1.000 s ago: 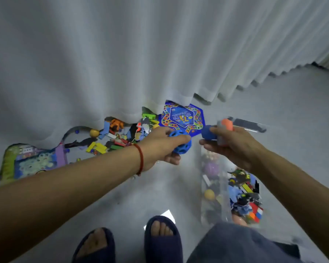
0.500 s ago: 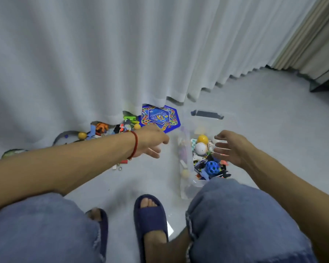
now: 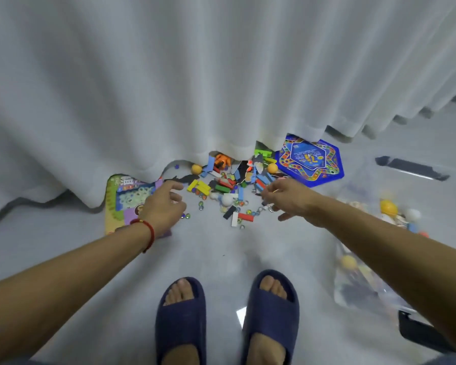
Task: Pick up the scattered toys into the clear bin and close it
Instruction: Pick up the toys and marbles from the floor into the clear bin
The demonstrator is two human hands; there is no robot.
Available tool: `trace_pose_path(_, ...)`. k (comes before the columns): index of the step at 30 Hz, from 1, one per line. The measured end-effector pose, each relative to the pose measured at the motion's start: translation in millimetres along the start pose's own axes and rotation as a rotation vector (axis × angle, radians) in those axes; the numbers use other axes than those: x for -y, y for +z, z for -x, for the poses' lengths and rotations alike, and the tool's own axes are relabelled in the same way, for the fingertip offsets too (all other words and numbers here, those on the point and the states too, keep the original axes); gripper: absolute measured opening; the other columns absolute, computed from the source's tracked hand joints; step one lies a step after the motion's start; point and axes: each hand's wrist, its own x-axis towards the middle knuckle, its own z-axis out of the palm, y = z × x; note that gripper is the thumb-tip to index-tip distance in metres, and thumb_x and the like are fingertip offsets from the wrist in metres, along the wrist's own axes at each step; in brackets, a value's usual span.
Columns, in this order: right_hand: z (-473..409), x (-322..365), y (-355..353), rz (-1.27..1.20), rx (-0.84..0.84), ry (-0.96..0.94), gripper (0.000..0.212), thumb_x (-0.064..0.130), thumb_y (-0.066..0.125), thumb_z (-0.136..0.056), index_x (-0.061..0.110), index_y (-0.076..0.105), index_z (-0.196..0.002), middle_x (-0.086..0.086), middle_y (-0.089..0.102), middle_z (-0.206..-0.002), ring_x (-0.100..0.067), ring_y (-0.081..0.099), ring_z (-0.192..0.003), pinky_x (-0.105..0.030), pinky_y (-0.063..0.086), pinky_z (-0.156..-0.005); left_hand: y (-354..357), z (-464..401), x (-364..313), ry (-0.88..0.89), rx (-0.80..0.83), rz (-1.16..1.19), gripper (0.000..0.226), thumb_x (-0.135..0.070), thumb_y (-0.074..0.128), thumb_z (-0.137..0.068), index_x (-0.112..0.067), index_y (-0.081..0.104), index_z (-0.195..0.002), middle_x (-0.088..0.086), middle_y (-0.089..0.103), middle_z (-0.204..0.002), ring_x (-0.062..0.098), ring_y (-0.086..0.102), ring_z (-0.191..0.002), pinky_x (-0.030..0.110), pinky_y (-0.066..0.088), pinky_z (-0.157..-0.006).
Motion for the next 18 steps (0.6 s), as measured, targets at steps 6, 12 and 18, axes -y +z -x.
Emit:
trace_pose_path(6,-91,21,28,0.286,0.139,-0.115,0.030,0.023,0.057,-0.097,0.016,0.061,-0.125,-0.007,0.062,-0.123,-0.027,0.065,-0.104,-0.045,0.059,-0.088,-1,-55,54,-0.012,-0.124,-0.206,0.053,-0.005,0.061,-0.083,-0.021,0.052,-0.133,0.001,0.057,-0.129,0.016,0.055,-0.105,0.025,0.041,-0.087)
trace_pose_path(12,-185,55,58,0.620,0.155,-0.343,0.036,0.025,0.055,-0.096,0.011,0.064,-0.128,-0.008,0.063,-0.130,-0.029,0.058,-0.116,-0.040,0.049,-0.097,4,-116,86,0.044,-0.172,-0.319,0.061,-0.005,0.062,-0.081,-0.022,0.048,-0.138,0.006,0.054,-0.136,0.028,0.055,-0.116,0.044,0.046,-0.101)
trace_pose_path(18,-247,43,117,0.833,0.057,-0.485,0.046,0.033,0.062,-0.092,0.014,0.054,-0.133,-0.014,0.058,-0.120,-0.034,0.055,-0.112,-0.040,0.049,-0.084,33,-151,105,0.221,-0.140,-0.383,0.052,-0.001,0.064,-0.076,-0.007,0.057,-0.127,0.011,0.058,-0.127,0.024,0.052,-0.115,0.023,0.032,-0.097)
